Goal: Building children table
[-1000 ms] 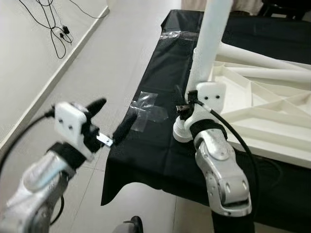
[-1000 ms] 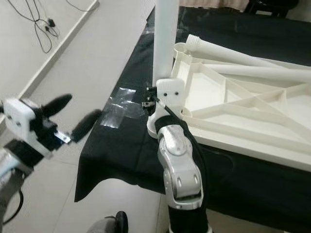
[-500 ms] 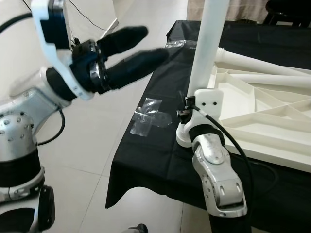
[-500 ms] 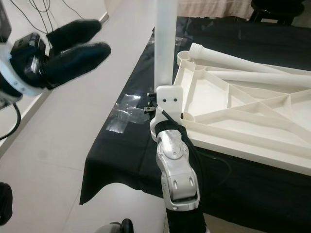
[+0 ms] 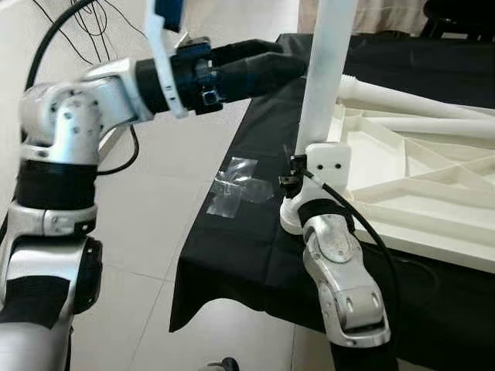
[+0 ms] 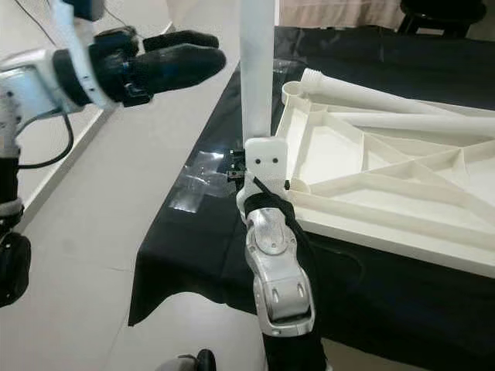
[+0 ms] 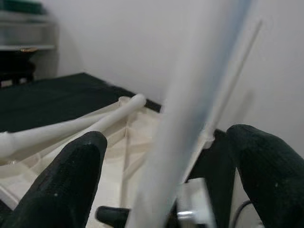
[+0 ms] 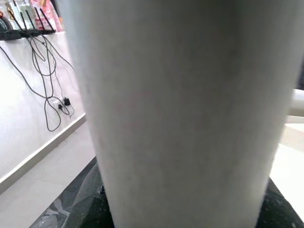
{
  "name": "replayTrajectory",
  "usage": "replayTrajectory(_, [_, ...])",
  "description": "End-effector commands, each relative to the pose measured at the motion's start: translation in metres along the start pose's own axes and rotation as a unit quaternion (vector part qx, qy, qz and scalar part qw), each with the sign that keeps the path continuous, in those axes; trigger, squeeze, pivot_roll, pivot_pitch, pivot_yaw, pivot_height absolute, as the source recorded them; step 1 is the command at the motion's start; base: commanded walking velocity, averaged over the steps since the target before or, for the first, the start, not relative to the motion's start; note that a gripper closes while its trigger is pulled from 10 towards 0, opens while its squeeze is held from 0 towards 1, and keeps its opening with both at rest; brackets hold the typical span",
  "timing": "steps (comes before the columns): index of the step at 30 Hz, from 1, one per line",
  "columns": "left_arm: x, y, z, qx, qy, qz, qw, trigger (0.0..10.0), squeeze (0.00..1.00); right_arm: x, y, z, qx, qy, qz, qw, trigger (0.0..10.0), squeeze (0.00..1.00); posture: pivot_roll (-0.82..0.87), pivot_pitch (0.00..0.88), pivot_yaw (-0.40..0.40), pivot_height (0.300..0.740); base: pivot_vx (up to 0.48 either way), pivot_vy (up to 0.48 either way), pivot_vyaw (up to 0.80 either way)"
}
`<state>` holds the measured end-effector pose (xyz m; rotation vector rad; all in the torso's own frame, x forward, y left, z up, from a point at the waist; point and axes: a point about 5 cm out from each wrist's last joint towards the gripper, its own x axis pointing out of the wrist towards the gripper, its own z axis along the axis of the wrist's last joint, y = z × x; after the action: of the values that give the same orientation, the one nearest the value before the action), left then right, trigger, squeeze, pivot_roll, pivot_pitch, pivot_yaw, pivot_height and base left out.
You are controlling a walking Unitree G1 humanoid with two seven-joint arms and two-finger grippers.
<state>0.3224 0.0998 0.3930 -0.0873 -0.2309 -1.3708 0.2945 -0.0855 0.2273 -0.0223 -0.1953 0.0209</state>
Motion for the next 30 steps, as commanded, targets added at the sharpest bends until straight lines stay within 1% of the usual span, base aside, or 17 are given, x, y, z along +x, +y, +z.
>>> replayTrajectory(1, [0.007, 0.003, -0.003, 0.015, 0.014, -0.001, 1.0, 10.0, 0.0, -0.007, 0.012, -0.039, 0.051, 0.107, 0.004, 0.993, 10.0, 0.0, 0.09, 0.24, 0.128, 0.74, 0.0, 0.0, 0.0])
replayTrajectory(2, [0.011, 0.005, -0.006, 0.027, 0.022, 0.0, 0.999, 10.0, 0.0, -0.007, 0.013, -0.038, 0.051, 0.106, 0.007, 0.993, 10.0, 0.0, 0.09, 0.241, 0.127, 0.74, 0.0, 0.0, 0.0])
replayTrajectory(3, [0.011, 0.005, -0.006, 0.027, 0.022, 0.0, 0.999, 10.0, 0.0, -0.007, 0.013, -0.038, 0.051, 0.106, 0.007, 0.993, 10.0, 0.0, 0.09, 0.241, 0.127, 0.74, 0.0, 0.0, 0.0])
replayTrajectory(4, [0.014, 0.006, -0.008, 0.035, 0.026, -0.001, 0.999, 10.0, 0.0, -0.007, 0.014, -0.038, 0.052, 0.105, 0.009, 0.993, 10.0, 0.0, 0.09, 0.241, 0.126, 0.74, 0.0, 0.0, 0.0])
replayTrajectory(5, [0.023, 0.008, -0.011, 0.056, 0.029, -0.01, 0.998, 10.0, 0.0, -0.008, 0.017, -0.037, 0.055, 0.105, 0.015, 0.993, 10.0, 0.0, 0.08, 0.242, 0.128, 0.74, 0.0, 0.0, 0.0])
replayTrajectory(8, [0.027, 0.009, -0.011, 0.065, 0.029, -0.017, 0.997, 10.0, 0.0, -0.008, 0.018, -0.037, 0.056, 0.106, 0.018, 0.993, 10.0, 0.0, 0.08, 0.242, 0.128, 0.74, 0.0, 0.0, 0.0])
replayTrajectory(9, [0.035, 0.005, -0.01, 0.08, 0.023, -0.037, 0.996, 10.0, 0.0, -0.008, 0.019, -0.037, 0.058, 0.107, 0.021, 0.992, 10.0, 0.0, 0.08, 0.243, 0.128, 0.74, 0.0, 0.0, 0.0])
replayTrajectory(10, [0.035, 0.005, -0.01, 0.08, 0.023, -0.037, 0.996, 10.0, 0.0, -0.008, 0.019, -0.037, 0.058, 0.107, 0.021, 0.992, 10.0, 0.0, 0.08, 0.243, 0.128, 0.74, 0.0, 0.0, 0.0])
replayTrajectory(12, [0.043, 0.0, -0.008, 0.092, 0.016, -0.066, 0.993, 10.0, 0.0, -0.008, 0.02, -0.038, 0.061, 0.111, 0.025, 0.992, 10.0, 0.0, 0.08, 0.244, 0.128, 0.74, 0.0, 0.0, 0.0])
replayTrajectory(13, [0.043, 0.0, -0.008, 0.092, 0.016, -0.066, 0.993, 10.0, 0.0, -0.008, 0.02, -0.038, 0.061, 0.111, 0.025, 0.992, 10.0, 0.0, 0.08, 0.244, 0.128, 0.74, 0.0, 0.0, 0.0])
replayTrajectory(15, [0.05, -0.005, -0.011, 0.112, 0.021, -0.084, 0.99, 10.0, 0.0, -0.009, 0.021, -0.038, 0.065, 0.112, 0.028, 0.991, 10.0, 0.0, 0.08, 0.245, 0.13, 0.74, 0.0, 0.0, 0.0])
replayTrajectory(17, [0.052, -0.007, -0.012, 0.12, 0.022, -0.086, 0.989, 10.0, 0.0, -0.009, 0.022, -0.038, 0.066, 0.112, 0.029, 0.991, 10.0, 0.0, 0.08, 0.246, 0.132, 0.74, 0.0, 0.0, 0.0])
replayTrajectory(18, [0.054, -0.006, -0.013, 0.126, 0.022, -0.08, 0.989, 4.5, 0.0, -0.009, 0.022, -0.038, 0.067, 0.113, 0.03, 0.991, 10.0, 0.0, 0.08, 0.247, 0.134, 0.74, 0.0, 0.0, 0.0])
replayTrajectory(19, [0.054, -0.006, -0.013, 0.126, 0.022, -0.08, 0.989, 4.5, 0.0, -0.009, 0.022, -0.038, 0.067, 0.113, 0.03, 0.991, 10.0, 0.0, 0.08, 0.247, 0.134, 0.74, 0.0, 0.0, 0.0])
replayTrajectory(20, [0.054, -0.004, -0.015, 0.126, 0.02, -0.071, 0.989, 0.0, 0.0, -0.009, 0.023, -0.038, 0.068, 0.113, 0.032, 0.991, 10.0, 0.0, 0.08, 0.246, 0.132, 0.74, 0.0, 0.0, 0.0])
replayTrajectory(23, [0.056, 0.0, -0.018, 0.129, 0.015, -0.057, 0.99, 0.0, 0.0, -0.009, 0.023, -0.038, 0.069, 0.113, 0.035, 0.991, 10.0, 0.0, 0.07, 0.247, 0.131, 0.74, 0.0, 0.0, 0.0])
replayTrajectory(30, [0.058, 0.0, -0.021, 0.132, 0.009, -0.053, 0.99, 0.0, 0.0, -0.006, 0.023, -0.036, 0.068, 0.107, 0.041, 0.991, 10.0, 0.0, 0.07, 0.245, 0.127, 0.74, 0.0, 0.0, 0.0])
